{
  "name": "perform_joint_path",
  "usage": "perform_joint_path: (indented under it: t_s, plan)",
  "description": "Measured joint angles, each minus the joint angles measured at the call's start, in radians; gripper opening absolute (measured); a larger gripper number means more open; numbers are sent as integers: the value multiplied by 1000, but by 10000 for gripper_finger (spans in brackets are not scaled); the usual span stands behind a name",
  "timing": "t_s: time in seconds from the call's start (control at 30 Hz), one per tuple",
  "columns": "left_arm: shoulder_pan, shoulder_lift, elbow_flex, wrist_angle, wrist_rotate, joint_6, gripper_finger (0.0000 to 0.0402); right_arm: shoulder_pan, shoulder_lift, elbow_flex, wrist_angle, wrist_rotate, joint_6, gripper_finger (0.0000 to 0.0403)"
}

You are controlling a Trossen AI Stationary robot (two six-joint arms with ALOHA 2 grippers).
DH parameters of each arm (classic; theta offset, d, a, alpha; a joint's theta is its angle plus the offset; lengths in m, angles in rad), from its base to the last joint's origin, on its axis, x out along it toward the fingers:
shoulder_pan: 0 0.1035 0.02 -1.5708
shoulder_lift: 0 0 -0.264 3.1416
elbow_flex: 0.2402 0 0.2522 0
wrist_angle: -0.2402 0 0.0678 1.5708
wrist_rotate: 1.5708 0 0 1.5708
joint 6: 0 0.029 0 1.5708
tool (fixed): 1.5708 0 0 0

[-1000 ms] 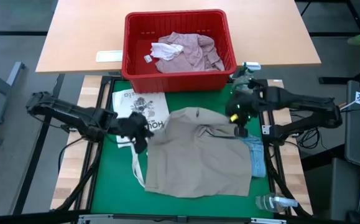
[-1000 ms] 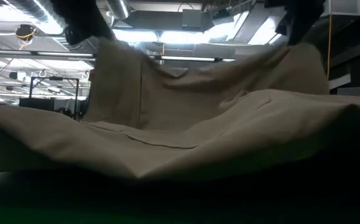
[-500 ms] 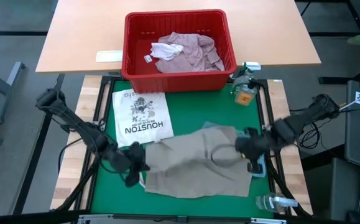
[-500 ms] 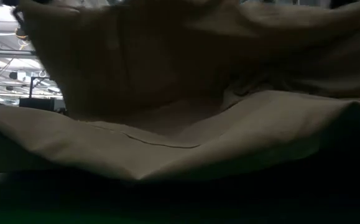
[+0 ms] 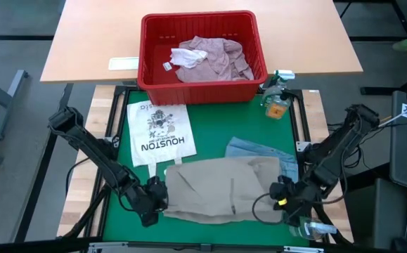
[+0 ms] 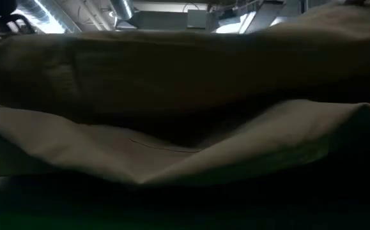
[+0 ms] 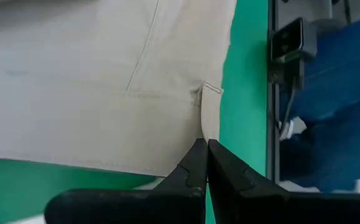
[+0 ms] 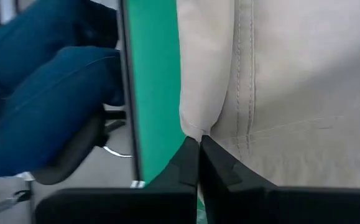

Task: Fold laundry
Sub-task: Fold the gray short

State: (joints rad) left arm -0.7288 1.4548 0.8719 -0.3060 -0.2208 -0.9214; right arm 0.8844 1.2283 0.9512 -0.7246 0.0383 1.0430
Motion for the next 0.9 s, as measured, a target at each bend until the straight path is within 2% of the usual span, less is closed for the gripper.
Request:
perform_joint_path:
  t_s: [0.13, 0.33, 0.53, 0.9]
  plan:
    - [-5, 12, 0, 19, 56, -51, 0, 33, 0, -22, 57, -22, 23, 1]
    - [-22, 10, 0, 29, 71, -74, 0, 67, 0, -22, 149, -47, 26, 1]
    - [-40, 10, 0, 30, 82, -99, 0, 71, 0, -22, 155, -2, 26, 2]
    - [-51, 10, 0, 27, 89, -99, 0, 72, 0, -22, 152, -13, 26, 48]
